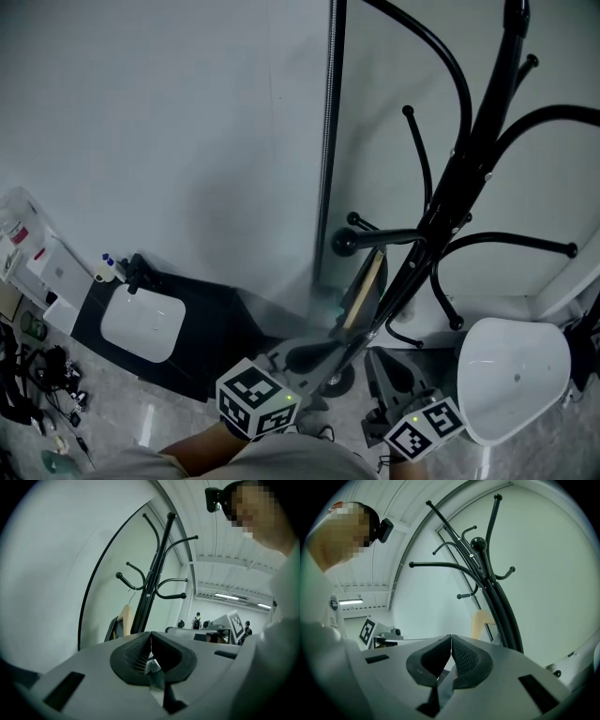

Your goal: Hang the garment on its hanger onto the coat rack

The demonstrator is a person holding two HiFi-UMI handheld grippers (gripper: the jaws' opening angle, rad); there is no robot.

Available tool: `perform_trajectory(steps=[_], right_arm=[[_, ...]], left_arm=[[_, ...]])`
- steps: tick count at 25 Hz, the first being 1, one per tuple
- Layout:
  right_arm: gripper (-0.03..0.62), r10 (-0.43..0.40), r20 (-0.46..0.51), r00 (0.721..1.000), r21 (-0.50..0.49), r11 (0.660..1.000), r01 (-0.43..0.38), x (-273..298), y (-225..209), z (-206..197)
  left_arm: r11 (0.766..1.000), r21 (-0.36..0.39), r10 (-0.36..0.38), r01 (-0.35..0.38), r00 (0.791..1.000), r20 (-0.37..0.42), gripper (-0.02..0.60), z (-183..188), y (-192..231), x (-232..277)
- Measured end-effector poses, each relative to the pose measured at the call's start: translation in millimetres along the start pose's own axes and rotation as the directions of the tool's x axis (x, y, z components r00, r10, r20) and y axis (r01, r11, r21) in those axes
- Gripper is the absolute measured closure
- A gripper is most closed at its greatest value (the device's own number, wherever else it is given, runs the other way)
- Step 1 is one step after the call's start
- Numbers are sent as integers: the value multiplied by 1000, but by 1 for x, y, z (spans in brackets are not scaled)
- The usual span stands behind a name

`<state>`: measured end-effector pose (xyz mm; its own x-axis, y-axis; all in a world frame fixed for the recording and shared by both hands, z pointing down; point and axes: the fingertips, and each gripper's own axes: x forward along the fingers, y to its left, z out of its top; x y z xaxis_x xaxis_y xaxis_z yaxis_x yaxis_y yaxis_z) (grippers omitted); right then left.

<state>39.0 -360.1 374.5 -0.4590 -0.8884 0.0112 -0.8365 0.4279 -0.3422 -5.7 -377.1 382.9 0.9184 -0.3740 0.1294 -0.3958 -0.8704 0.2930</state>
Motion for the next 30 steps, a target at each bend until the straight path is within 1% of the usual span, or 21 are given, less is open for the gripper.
perform_trajectory(steps=[4, 9, 12, 30], right_arm=[[579, -6, -10, 1000, -8, 1000, 6, -6, -2, -3], [579, -18, -16, 1000, -65, 998, 17, -13, -7, 1], [579, -15, -23, 1000, -81, 997, 13, -16, -8, 2], [579, 25, -22, 999, -75, 997, -27, -25, -15, 7]], left_arm=[[1000, 14, 13, -14, 999, 30, 577, 0, -12, 4], [1000, 11, 14, -15, 999, 46, 577, 2, -21, 12], [1000, 12, 12, -13, 999, 48, 577, 2, -26, 16], [999, 7, 37, -37, 998, 42, 577, 0, -38, 24]])
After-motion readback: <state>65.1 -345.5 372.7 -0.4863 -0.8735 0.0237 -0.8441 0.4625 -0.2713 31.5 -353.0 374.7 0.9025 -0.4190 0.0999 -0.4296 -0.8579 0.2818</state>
